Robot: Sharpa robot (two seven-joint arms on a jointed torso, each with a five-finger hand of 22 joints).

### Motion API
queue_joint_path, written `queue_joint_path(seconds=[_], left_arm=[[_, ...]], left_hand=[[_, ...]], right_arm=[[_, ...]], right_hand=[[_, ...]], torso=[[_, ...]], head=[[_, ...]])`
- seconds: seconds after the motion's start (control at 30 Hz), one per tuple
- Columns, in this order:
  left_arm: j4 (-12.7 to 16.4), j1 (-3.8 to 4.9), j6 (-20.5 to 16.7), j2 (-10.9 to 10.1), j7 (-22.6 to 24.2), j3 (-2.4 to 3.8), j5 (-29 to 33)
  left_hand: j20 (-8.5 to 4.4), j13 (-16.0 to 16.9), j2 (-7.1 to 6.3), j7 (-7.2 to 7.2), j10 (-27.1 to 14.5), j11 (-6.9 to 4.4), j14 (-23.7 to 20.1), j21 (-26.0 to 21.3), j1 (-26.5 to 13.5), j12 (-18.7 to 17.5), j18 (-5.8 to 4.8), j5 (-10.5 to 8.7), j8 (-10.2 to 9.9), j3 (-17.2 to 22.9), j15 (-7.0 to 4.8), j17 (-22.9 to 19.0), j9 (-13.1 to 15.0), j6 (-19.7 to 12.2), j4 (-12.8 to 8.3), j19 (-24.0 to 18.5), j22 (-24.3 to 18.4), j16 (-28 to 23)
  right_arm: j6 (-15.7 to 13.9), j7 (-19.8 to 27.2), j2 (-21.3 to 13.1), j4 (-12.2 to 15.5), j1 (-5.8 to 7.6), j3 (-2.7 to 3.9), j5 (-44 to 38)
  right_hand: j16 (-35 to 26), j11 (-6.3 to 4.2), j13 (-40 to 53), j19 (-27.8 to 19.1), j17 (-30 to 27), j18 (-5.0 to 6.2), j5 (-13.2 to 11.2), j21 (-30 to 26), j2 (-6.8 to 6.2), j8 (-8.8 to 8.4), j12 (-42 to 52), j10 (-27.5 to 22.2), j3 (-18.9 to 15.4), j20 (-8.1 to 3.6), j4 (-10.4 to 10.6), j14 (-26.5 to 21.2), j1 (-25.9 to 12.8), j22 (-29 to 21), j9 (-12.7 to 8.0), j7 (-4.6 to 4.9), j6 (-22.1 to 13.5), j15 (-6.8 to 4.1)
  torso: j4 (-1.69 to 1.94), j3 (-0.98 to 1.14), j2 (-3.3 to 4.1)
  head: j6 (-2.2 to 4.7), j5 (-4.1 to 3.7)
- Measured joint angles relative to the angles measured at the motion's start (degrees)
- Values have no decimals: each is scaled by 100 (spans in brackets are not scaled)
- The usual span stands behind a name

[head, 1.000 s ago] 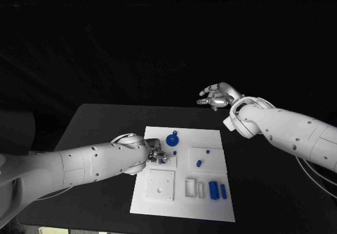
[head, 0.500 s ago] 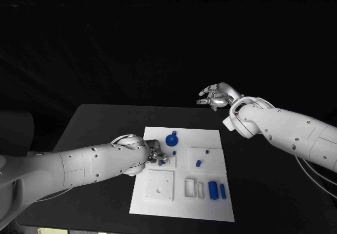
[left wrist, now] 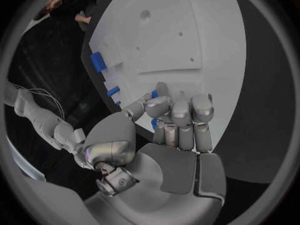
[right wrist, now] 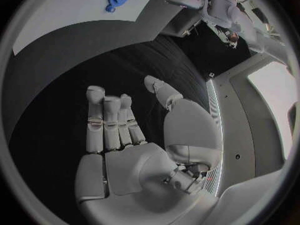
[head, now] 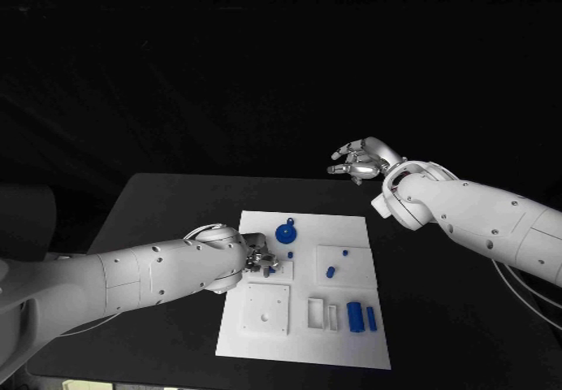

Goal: Assemble the parts on the task board

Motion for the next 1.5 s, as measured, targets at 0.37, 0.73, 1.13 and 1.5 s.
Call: queue_joint_path(seconds=[0.37, 0.73, 1.13, 1.5], left_arm=[[3, -7, 2, -55, -7, -2, 16], [158, -4, 50, -281, 21, 57, 113], [263, 279, 412, -610, 127, 528, 714], [-520, 475, 636, -305, 255, 537, 869]], left_hand=[[30, -5, -560, -316, -344, -242, 237, 45, -551, 23, 342, 2, -24, -760, -276, 47, 42, 338, 91, -31, 4, -22], [38, -26, -992, -337, -365, -262, 214, 45, -587, 23, 383, 2, -56, -676, -300, 78, 74, 316, 342, -83, 2, -52], [161, -175, -721, -174, -584, -127, 36, -158, -244, -239, 482, 2, -505, -790, -221, -12, -110, -162, -44, -329, -97, -421], [209, -318, -604, 72, -752, 108, -56, -353, -127, -486, 370, 2, -951, -779, 12, -107, -414, -837, -63, -428, -227, -750]], right_arm=[[-1, -1, -23, 2, 0, 0, -2], [-4, 0, -45, 0, -1, 0, -4], [-8, 2, -95, 4, -5, -1, -4], [-9, 2, -95, -15, -11, -1, -4]], right_hand=[[0, 0, -6, 0, -5, 0, 0, 0, 0, 0, 0, 0, 0, 1, 0, -1, 0, 1, 0, -3, 1, 0], [0, 0, -21, 0, -10, 0, 0, 0, 0, 0, -1, 0, 0, 3, 0, -2, 0, 0, 0, 2, -35, 1], [0, 0, -27, 8, -10, 0, 22, 0, 0, 0, 22, 0, 0, 11, 0, -5, 0, -1, 0, 14, -23, 5], [0, 0, -47, 31, -16, 0, 29, 0, 0, 0, 23, 0, 0, -11, 0, -5, 0, -1, -2, 17, -28, 5]], torso=[[1, 0, -1], [0, -4, -2], [7, -4, -5], [-3, -1, -4]], head=[[10, -6], [13, -28], [65, -34], [118, 5]])
